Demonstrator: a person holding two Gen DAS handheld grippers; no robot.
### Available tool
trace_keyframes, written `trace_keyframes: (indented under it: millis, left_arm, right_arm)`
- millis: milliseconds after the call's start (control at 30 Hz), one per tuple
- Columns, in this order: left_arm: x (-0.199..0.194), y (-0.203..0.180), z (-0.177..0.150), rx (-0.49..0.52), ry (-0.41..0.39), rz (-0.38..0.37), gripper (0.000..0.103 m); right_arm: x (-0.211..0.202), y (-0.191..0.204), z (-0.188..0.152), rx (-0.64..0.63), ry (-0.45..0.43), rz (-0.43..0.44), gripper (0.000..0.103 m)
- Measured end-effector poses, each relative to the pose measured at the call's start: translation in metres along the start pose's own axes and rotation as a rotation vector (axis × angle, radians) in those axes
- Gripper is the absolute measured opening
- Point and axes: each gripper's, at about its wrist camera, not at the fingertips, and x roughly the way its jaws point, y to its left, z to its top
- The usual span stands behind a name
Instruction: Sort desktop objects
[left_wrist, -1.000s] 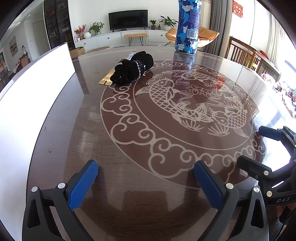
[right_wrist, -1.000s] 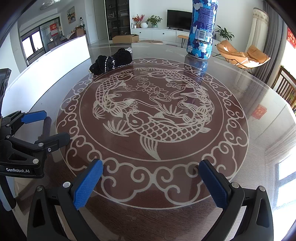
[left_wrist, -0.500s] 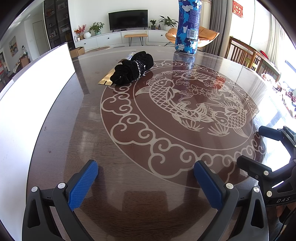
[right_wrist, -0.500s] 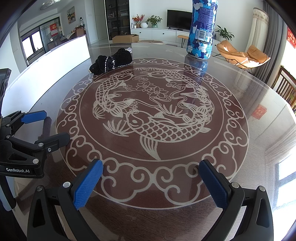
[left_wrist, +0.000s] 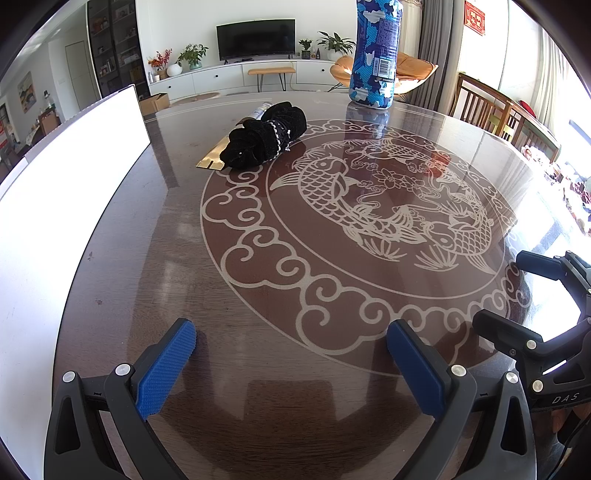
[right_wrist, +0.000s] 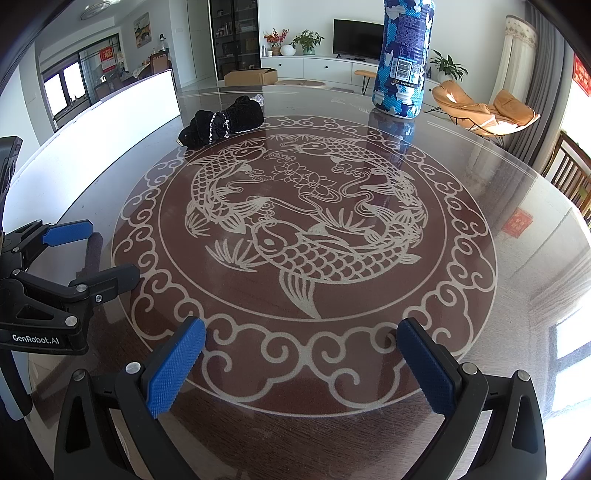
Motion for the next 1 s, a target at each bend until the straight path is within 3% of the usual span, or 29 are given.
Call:
trace_keyframes:
  millis: [833,1000]
  left_arm:
    - [0.0,0.0,0.0,0.0,0.0,0.0,0.103]
    - [-0.008,0.002,-0.011,0.027,0.0,-0.016,0.103]
  right_arm:
    - [-0.001,-0.008,-0.001,0.043,-0.004,-0.011,0.103]
    - [0.023,-0.002,0.036,-0.025,0.03,0.063,0.103]
